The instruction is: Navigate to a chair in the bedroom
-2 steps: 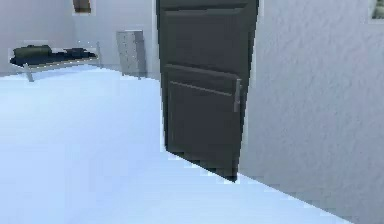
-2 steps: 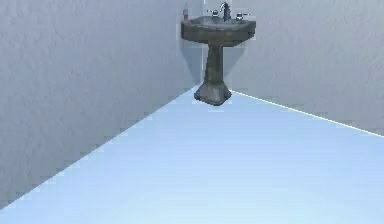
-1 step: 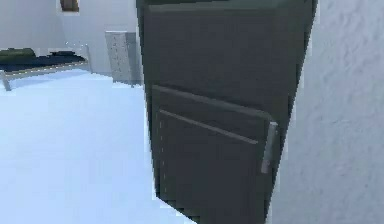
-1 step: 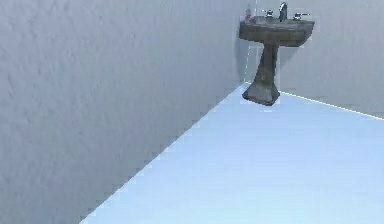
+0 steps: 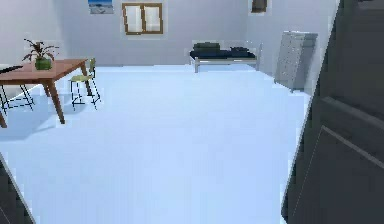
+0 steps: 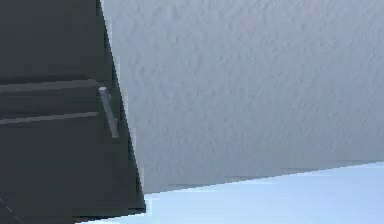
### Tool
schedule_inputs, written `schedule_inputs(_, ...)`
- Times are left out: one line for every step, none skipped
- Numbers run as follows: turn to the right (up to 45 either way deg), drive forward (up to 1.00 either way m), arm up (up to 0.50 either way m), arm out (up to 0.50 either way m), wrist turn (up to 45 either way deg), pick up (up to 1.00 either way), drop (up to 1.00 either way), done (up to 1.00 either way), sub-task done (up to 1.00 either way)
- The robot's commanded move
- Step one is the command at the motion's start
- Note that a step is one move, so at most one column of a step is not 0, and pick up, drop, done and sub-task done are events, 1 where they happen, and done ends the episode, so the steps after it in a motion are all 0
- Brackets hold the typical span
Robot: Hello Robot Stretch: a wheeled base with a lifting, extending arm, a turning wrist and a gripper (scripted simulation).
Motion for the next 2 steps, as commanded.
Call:
schedule_inputs(-9.0, 0.00, 0.00, 0.00, 0.0, 0.00, 0.00, 0.00, 0.00)
schedule_inputs(0.0, 1.00, 0.00, 0.00, 0.0, 0.00, 0.00, 0.00, 0.00)
